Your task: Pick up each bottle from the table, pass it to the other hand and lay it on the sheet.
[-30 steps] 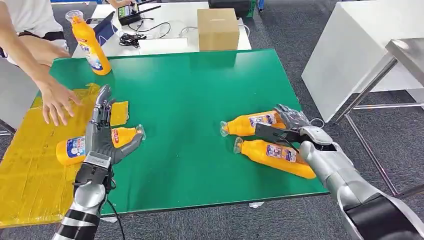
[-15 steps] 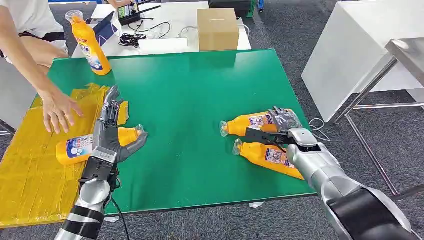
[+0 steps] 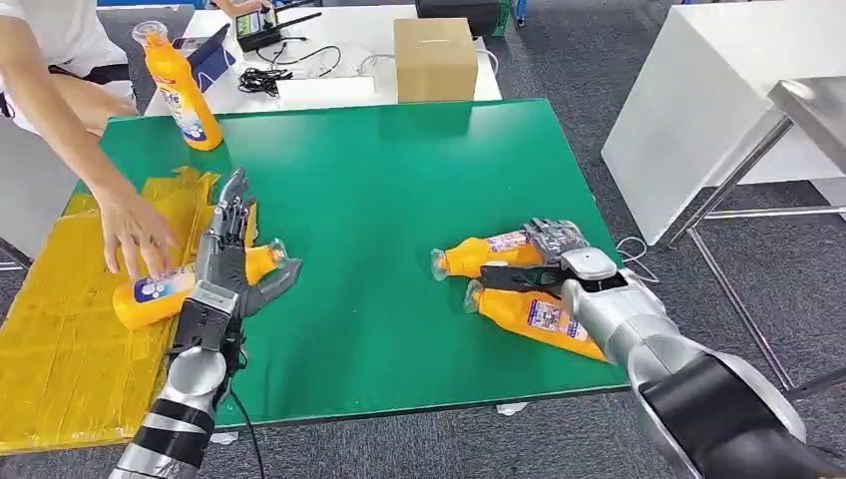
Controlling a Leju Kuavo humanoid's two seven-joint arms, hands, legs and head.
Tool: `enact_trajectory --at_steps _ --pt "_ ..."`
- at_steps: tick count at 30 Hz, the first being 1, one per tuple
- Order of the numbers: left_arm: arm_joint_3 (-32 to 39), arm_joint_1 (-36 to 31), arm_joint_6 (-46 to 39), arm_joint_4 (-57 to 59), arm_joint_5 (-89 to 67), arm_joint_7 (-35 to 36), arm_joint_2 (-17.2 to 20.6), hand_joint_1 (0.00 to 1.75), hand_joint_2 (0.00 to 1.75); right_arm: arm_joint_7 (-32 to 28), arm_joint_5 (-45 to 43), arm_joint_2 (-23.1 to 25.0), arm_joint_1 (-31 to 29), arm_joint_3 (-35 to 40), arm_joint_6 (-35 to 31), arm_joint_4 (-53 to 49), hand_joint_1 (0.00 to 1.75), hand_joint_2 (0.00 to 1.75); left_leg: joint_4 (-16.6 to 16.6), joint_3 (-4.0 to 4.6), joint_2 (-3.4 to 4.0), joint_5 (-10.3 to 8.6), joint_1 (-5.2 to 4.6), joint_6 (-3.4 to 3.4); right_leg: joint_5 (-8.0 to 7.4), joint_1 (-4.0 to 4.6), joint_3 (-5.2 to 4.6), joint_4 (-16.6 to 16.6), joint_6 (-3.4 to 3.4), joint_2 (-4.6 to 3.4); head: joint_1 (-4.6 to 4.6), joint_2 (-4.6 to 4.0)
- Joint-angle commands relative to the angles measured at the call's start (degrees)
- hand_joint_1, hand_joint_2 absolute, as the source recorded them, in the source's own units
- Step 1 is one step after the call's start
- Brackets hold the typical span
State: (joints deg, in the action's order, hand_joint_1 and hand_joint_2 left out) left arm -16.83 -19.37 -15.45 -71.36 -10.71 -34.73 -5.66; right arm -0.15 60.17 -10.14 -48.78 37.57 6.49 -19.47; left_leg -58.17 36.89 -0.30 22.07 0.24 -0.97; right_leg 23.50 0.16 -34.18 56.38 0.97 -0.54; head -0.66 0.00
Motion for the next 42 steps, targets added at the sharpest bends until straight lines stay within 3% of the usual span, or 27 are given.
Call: enact_trajectory --at_steps 1,7,8,10,11,12,22,23,24,31,34,42 --pt "-2.0 -4.0 0.4 8.1 0.7 -0.5 0.0 0.0 1.75 -0.6 -0.1 1.9 -0.6 2.5 5.7 6.3 0.0 1.75 0.0 -0.16 -0.06 0.02 0.02 0.03 0.03 0.02 0.19 -0.1 0.01 0.1 -0.02 0.0" --pt "-2.3 -4.9 0.7 10.2 1.2 -1.1 -0.3 0.0 1.75 -1.1 -0.8 2.1 -0.2 1.9 7.9 6.4 0.0 1.75 0.1 -0.38 -0.1 0.02 0.03 0.05 0.04 0.03 0.43 -0.1 0.01 0.15 -0.02 0.0" --pt "-2.3 -5.0 0.7 10.4 1.2 -1.2 -0.3 0.0 1.75 -1.4 -1.0 2.0 -0.1 1.6 8.0 6.4 0.09 1.75 0.1 -0.47 -0.13 0.02 0.02 0.06 0.06 0.02 0.52 -0.2 0.02 0.2 0.0 0.0" --pt "-2.4 -5.1 0.7 10.7 1.3 -1.4 -0.4 0.0 1.75 -1.7 -1.2 1.8 0.0 1.4 8.2 6.3 0.09 1.75 0.1 -0.45 -0.13 0.01 0.03 0.04 0.04 0.03 0.51 -0.1 0.01 0.18 0.0 0.0" --pt "-2.5 -5.2 0.7 10.9 1.4 -1.5 -0.4 0.0 1.75 -1.9 -1.3 1.7 0.1 1.3 8.4 6.3 0.61 1.75 0.1 -0.51 -0.16 0.01 0.03 0.06 0.04 0.03 0.57 -0.2 0.02 0.22 0.0 0.0" --pt "-2.5 -5.2 0.6 10.9 1.5 -1.7 -0.4 0.0 1.75 -1.9 -1.2 1.6 0.1 1.5 8.4 6.3 1.01 1.75 0.1 -0.47 -0.12 0.02 0.03 0.04 0.04 0.04 0.52 -0.1 0.01 0.16 0.0 0.0" --pt "-2.5 -5.2 0.6 10.9 1.5 -1.7 -0.4 0.0 1.75 -1.9 -1.2 1.6 0.1 1.5 8.4 6.3 1.01 1.75 0.1 -0.49 -0.09 0.02 0.03 0.03 0.05 0.03 0.53 -0.1 0.01 0.14 0.0 0.0" --pt "-2.4 -5.2 0.6 10.9 1.5 -1.7 -0.4 0.0 1.75 -1.9 -1.1 1.5 0.2 1.5 8.3 6.3 1.4 1.75 0.1 -0.59 -0.13 0.03 0.01 0.05 0.07 0.01 0.63 -0.2 0.03 0.21 0.0 0.0" --pt "-2.4 -5.2 0.5 10.8 1.5 -1.8 -0.4 0.0 1.75 -1.9 -1.1 1.5 0.3 1.5 8.3 6.3 1.5 1.75 0.1 -0.53 -0.1 0.03 0.04 0.04 0.05 0.04 0.57 -0.1 0.02 0.16 0.0 0.0" --pt "-2.6 -4.6 0.5 9.9 1.7 -2.1 -0.2 0.0 1.75 -1.4 -0.3 1.0 1.7 2.2 5.9 5.7 1.59 1.75 0.1 -0.57 -0.16 0.03 0.05 0.05 0.06 0.05 0.64 -0.2 0.02 0.23 0.0 0.0" --pt "-2.4 -4.0 0.2 9.3 1.7 -2.1 -0.1 0.0 1.75 0.2 0.6 1.2 2.2 2.4 2.5 5.2 1.75 1.75 0.1 -0.55 -0.14 0.02 0.05 0.04 0.05 0.05 0.61 -0.2 0.02 0.21 0.0 0.0" --pt "-1.4 -1.4 -1.4 5.2 0.4 0.2 0.3 0.0 1.75 10.2 2.2 2.5 1.8 -0.2 -13.1 3.7 1.75 1.75 0.0 -0.44 0.01 0.02 -0.01 0.03 0.02 -0.01 0.44 -0.1 0.02 0.05 -0.02 0.0"
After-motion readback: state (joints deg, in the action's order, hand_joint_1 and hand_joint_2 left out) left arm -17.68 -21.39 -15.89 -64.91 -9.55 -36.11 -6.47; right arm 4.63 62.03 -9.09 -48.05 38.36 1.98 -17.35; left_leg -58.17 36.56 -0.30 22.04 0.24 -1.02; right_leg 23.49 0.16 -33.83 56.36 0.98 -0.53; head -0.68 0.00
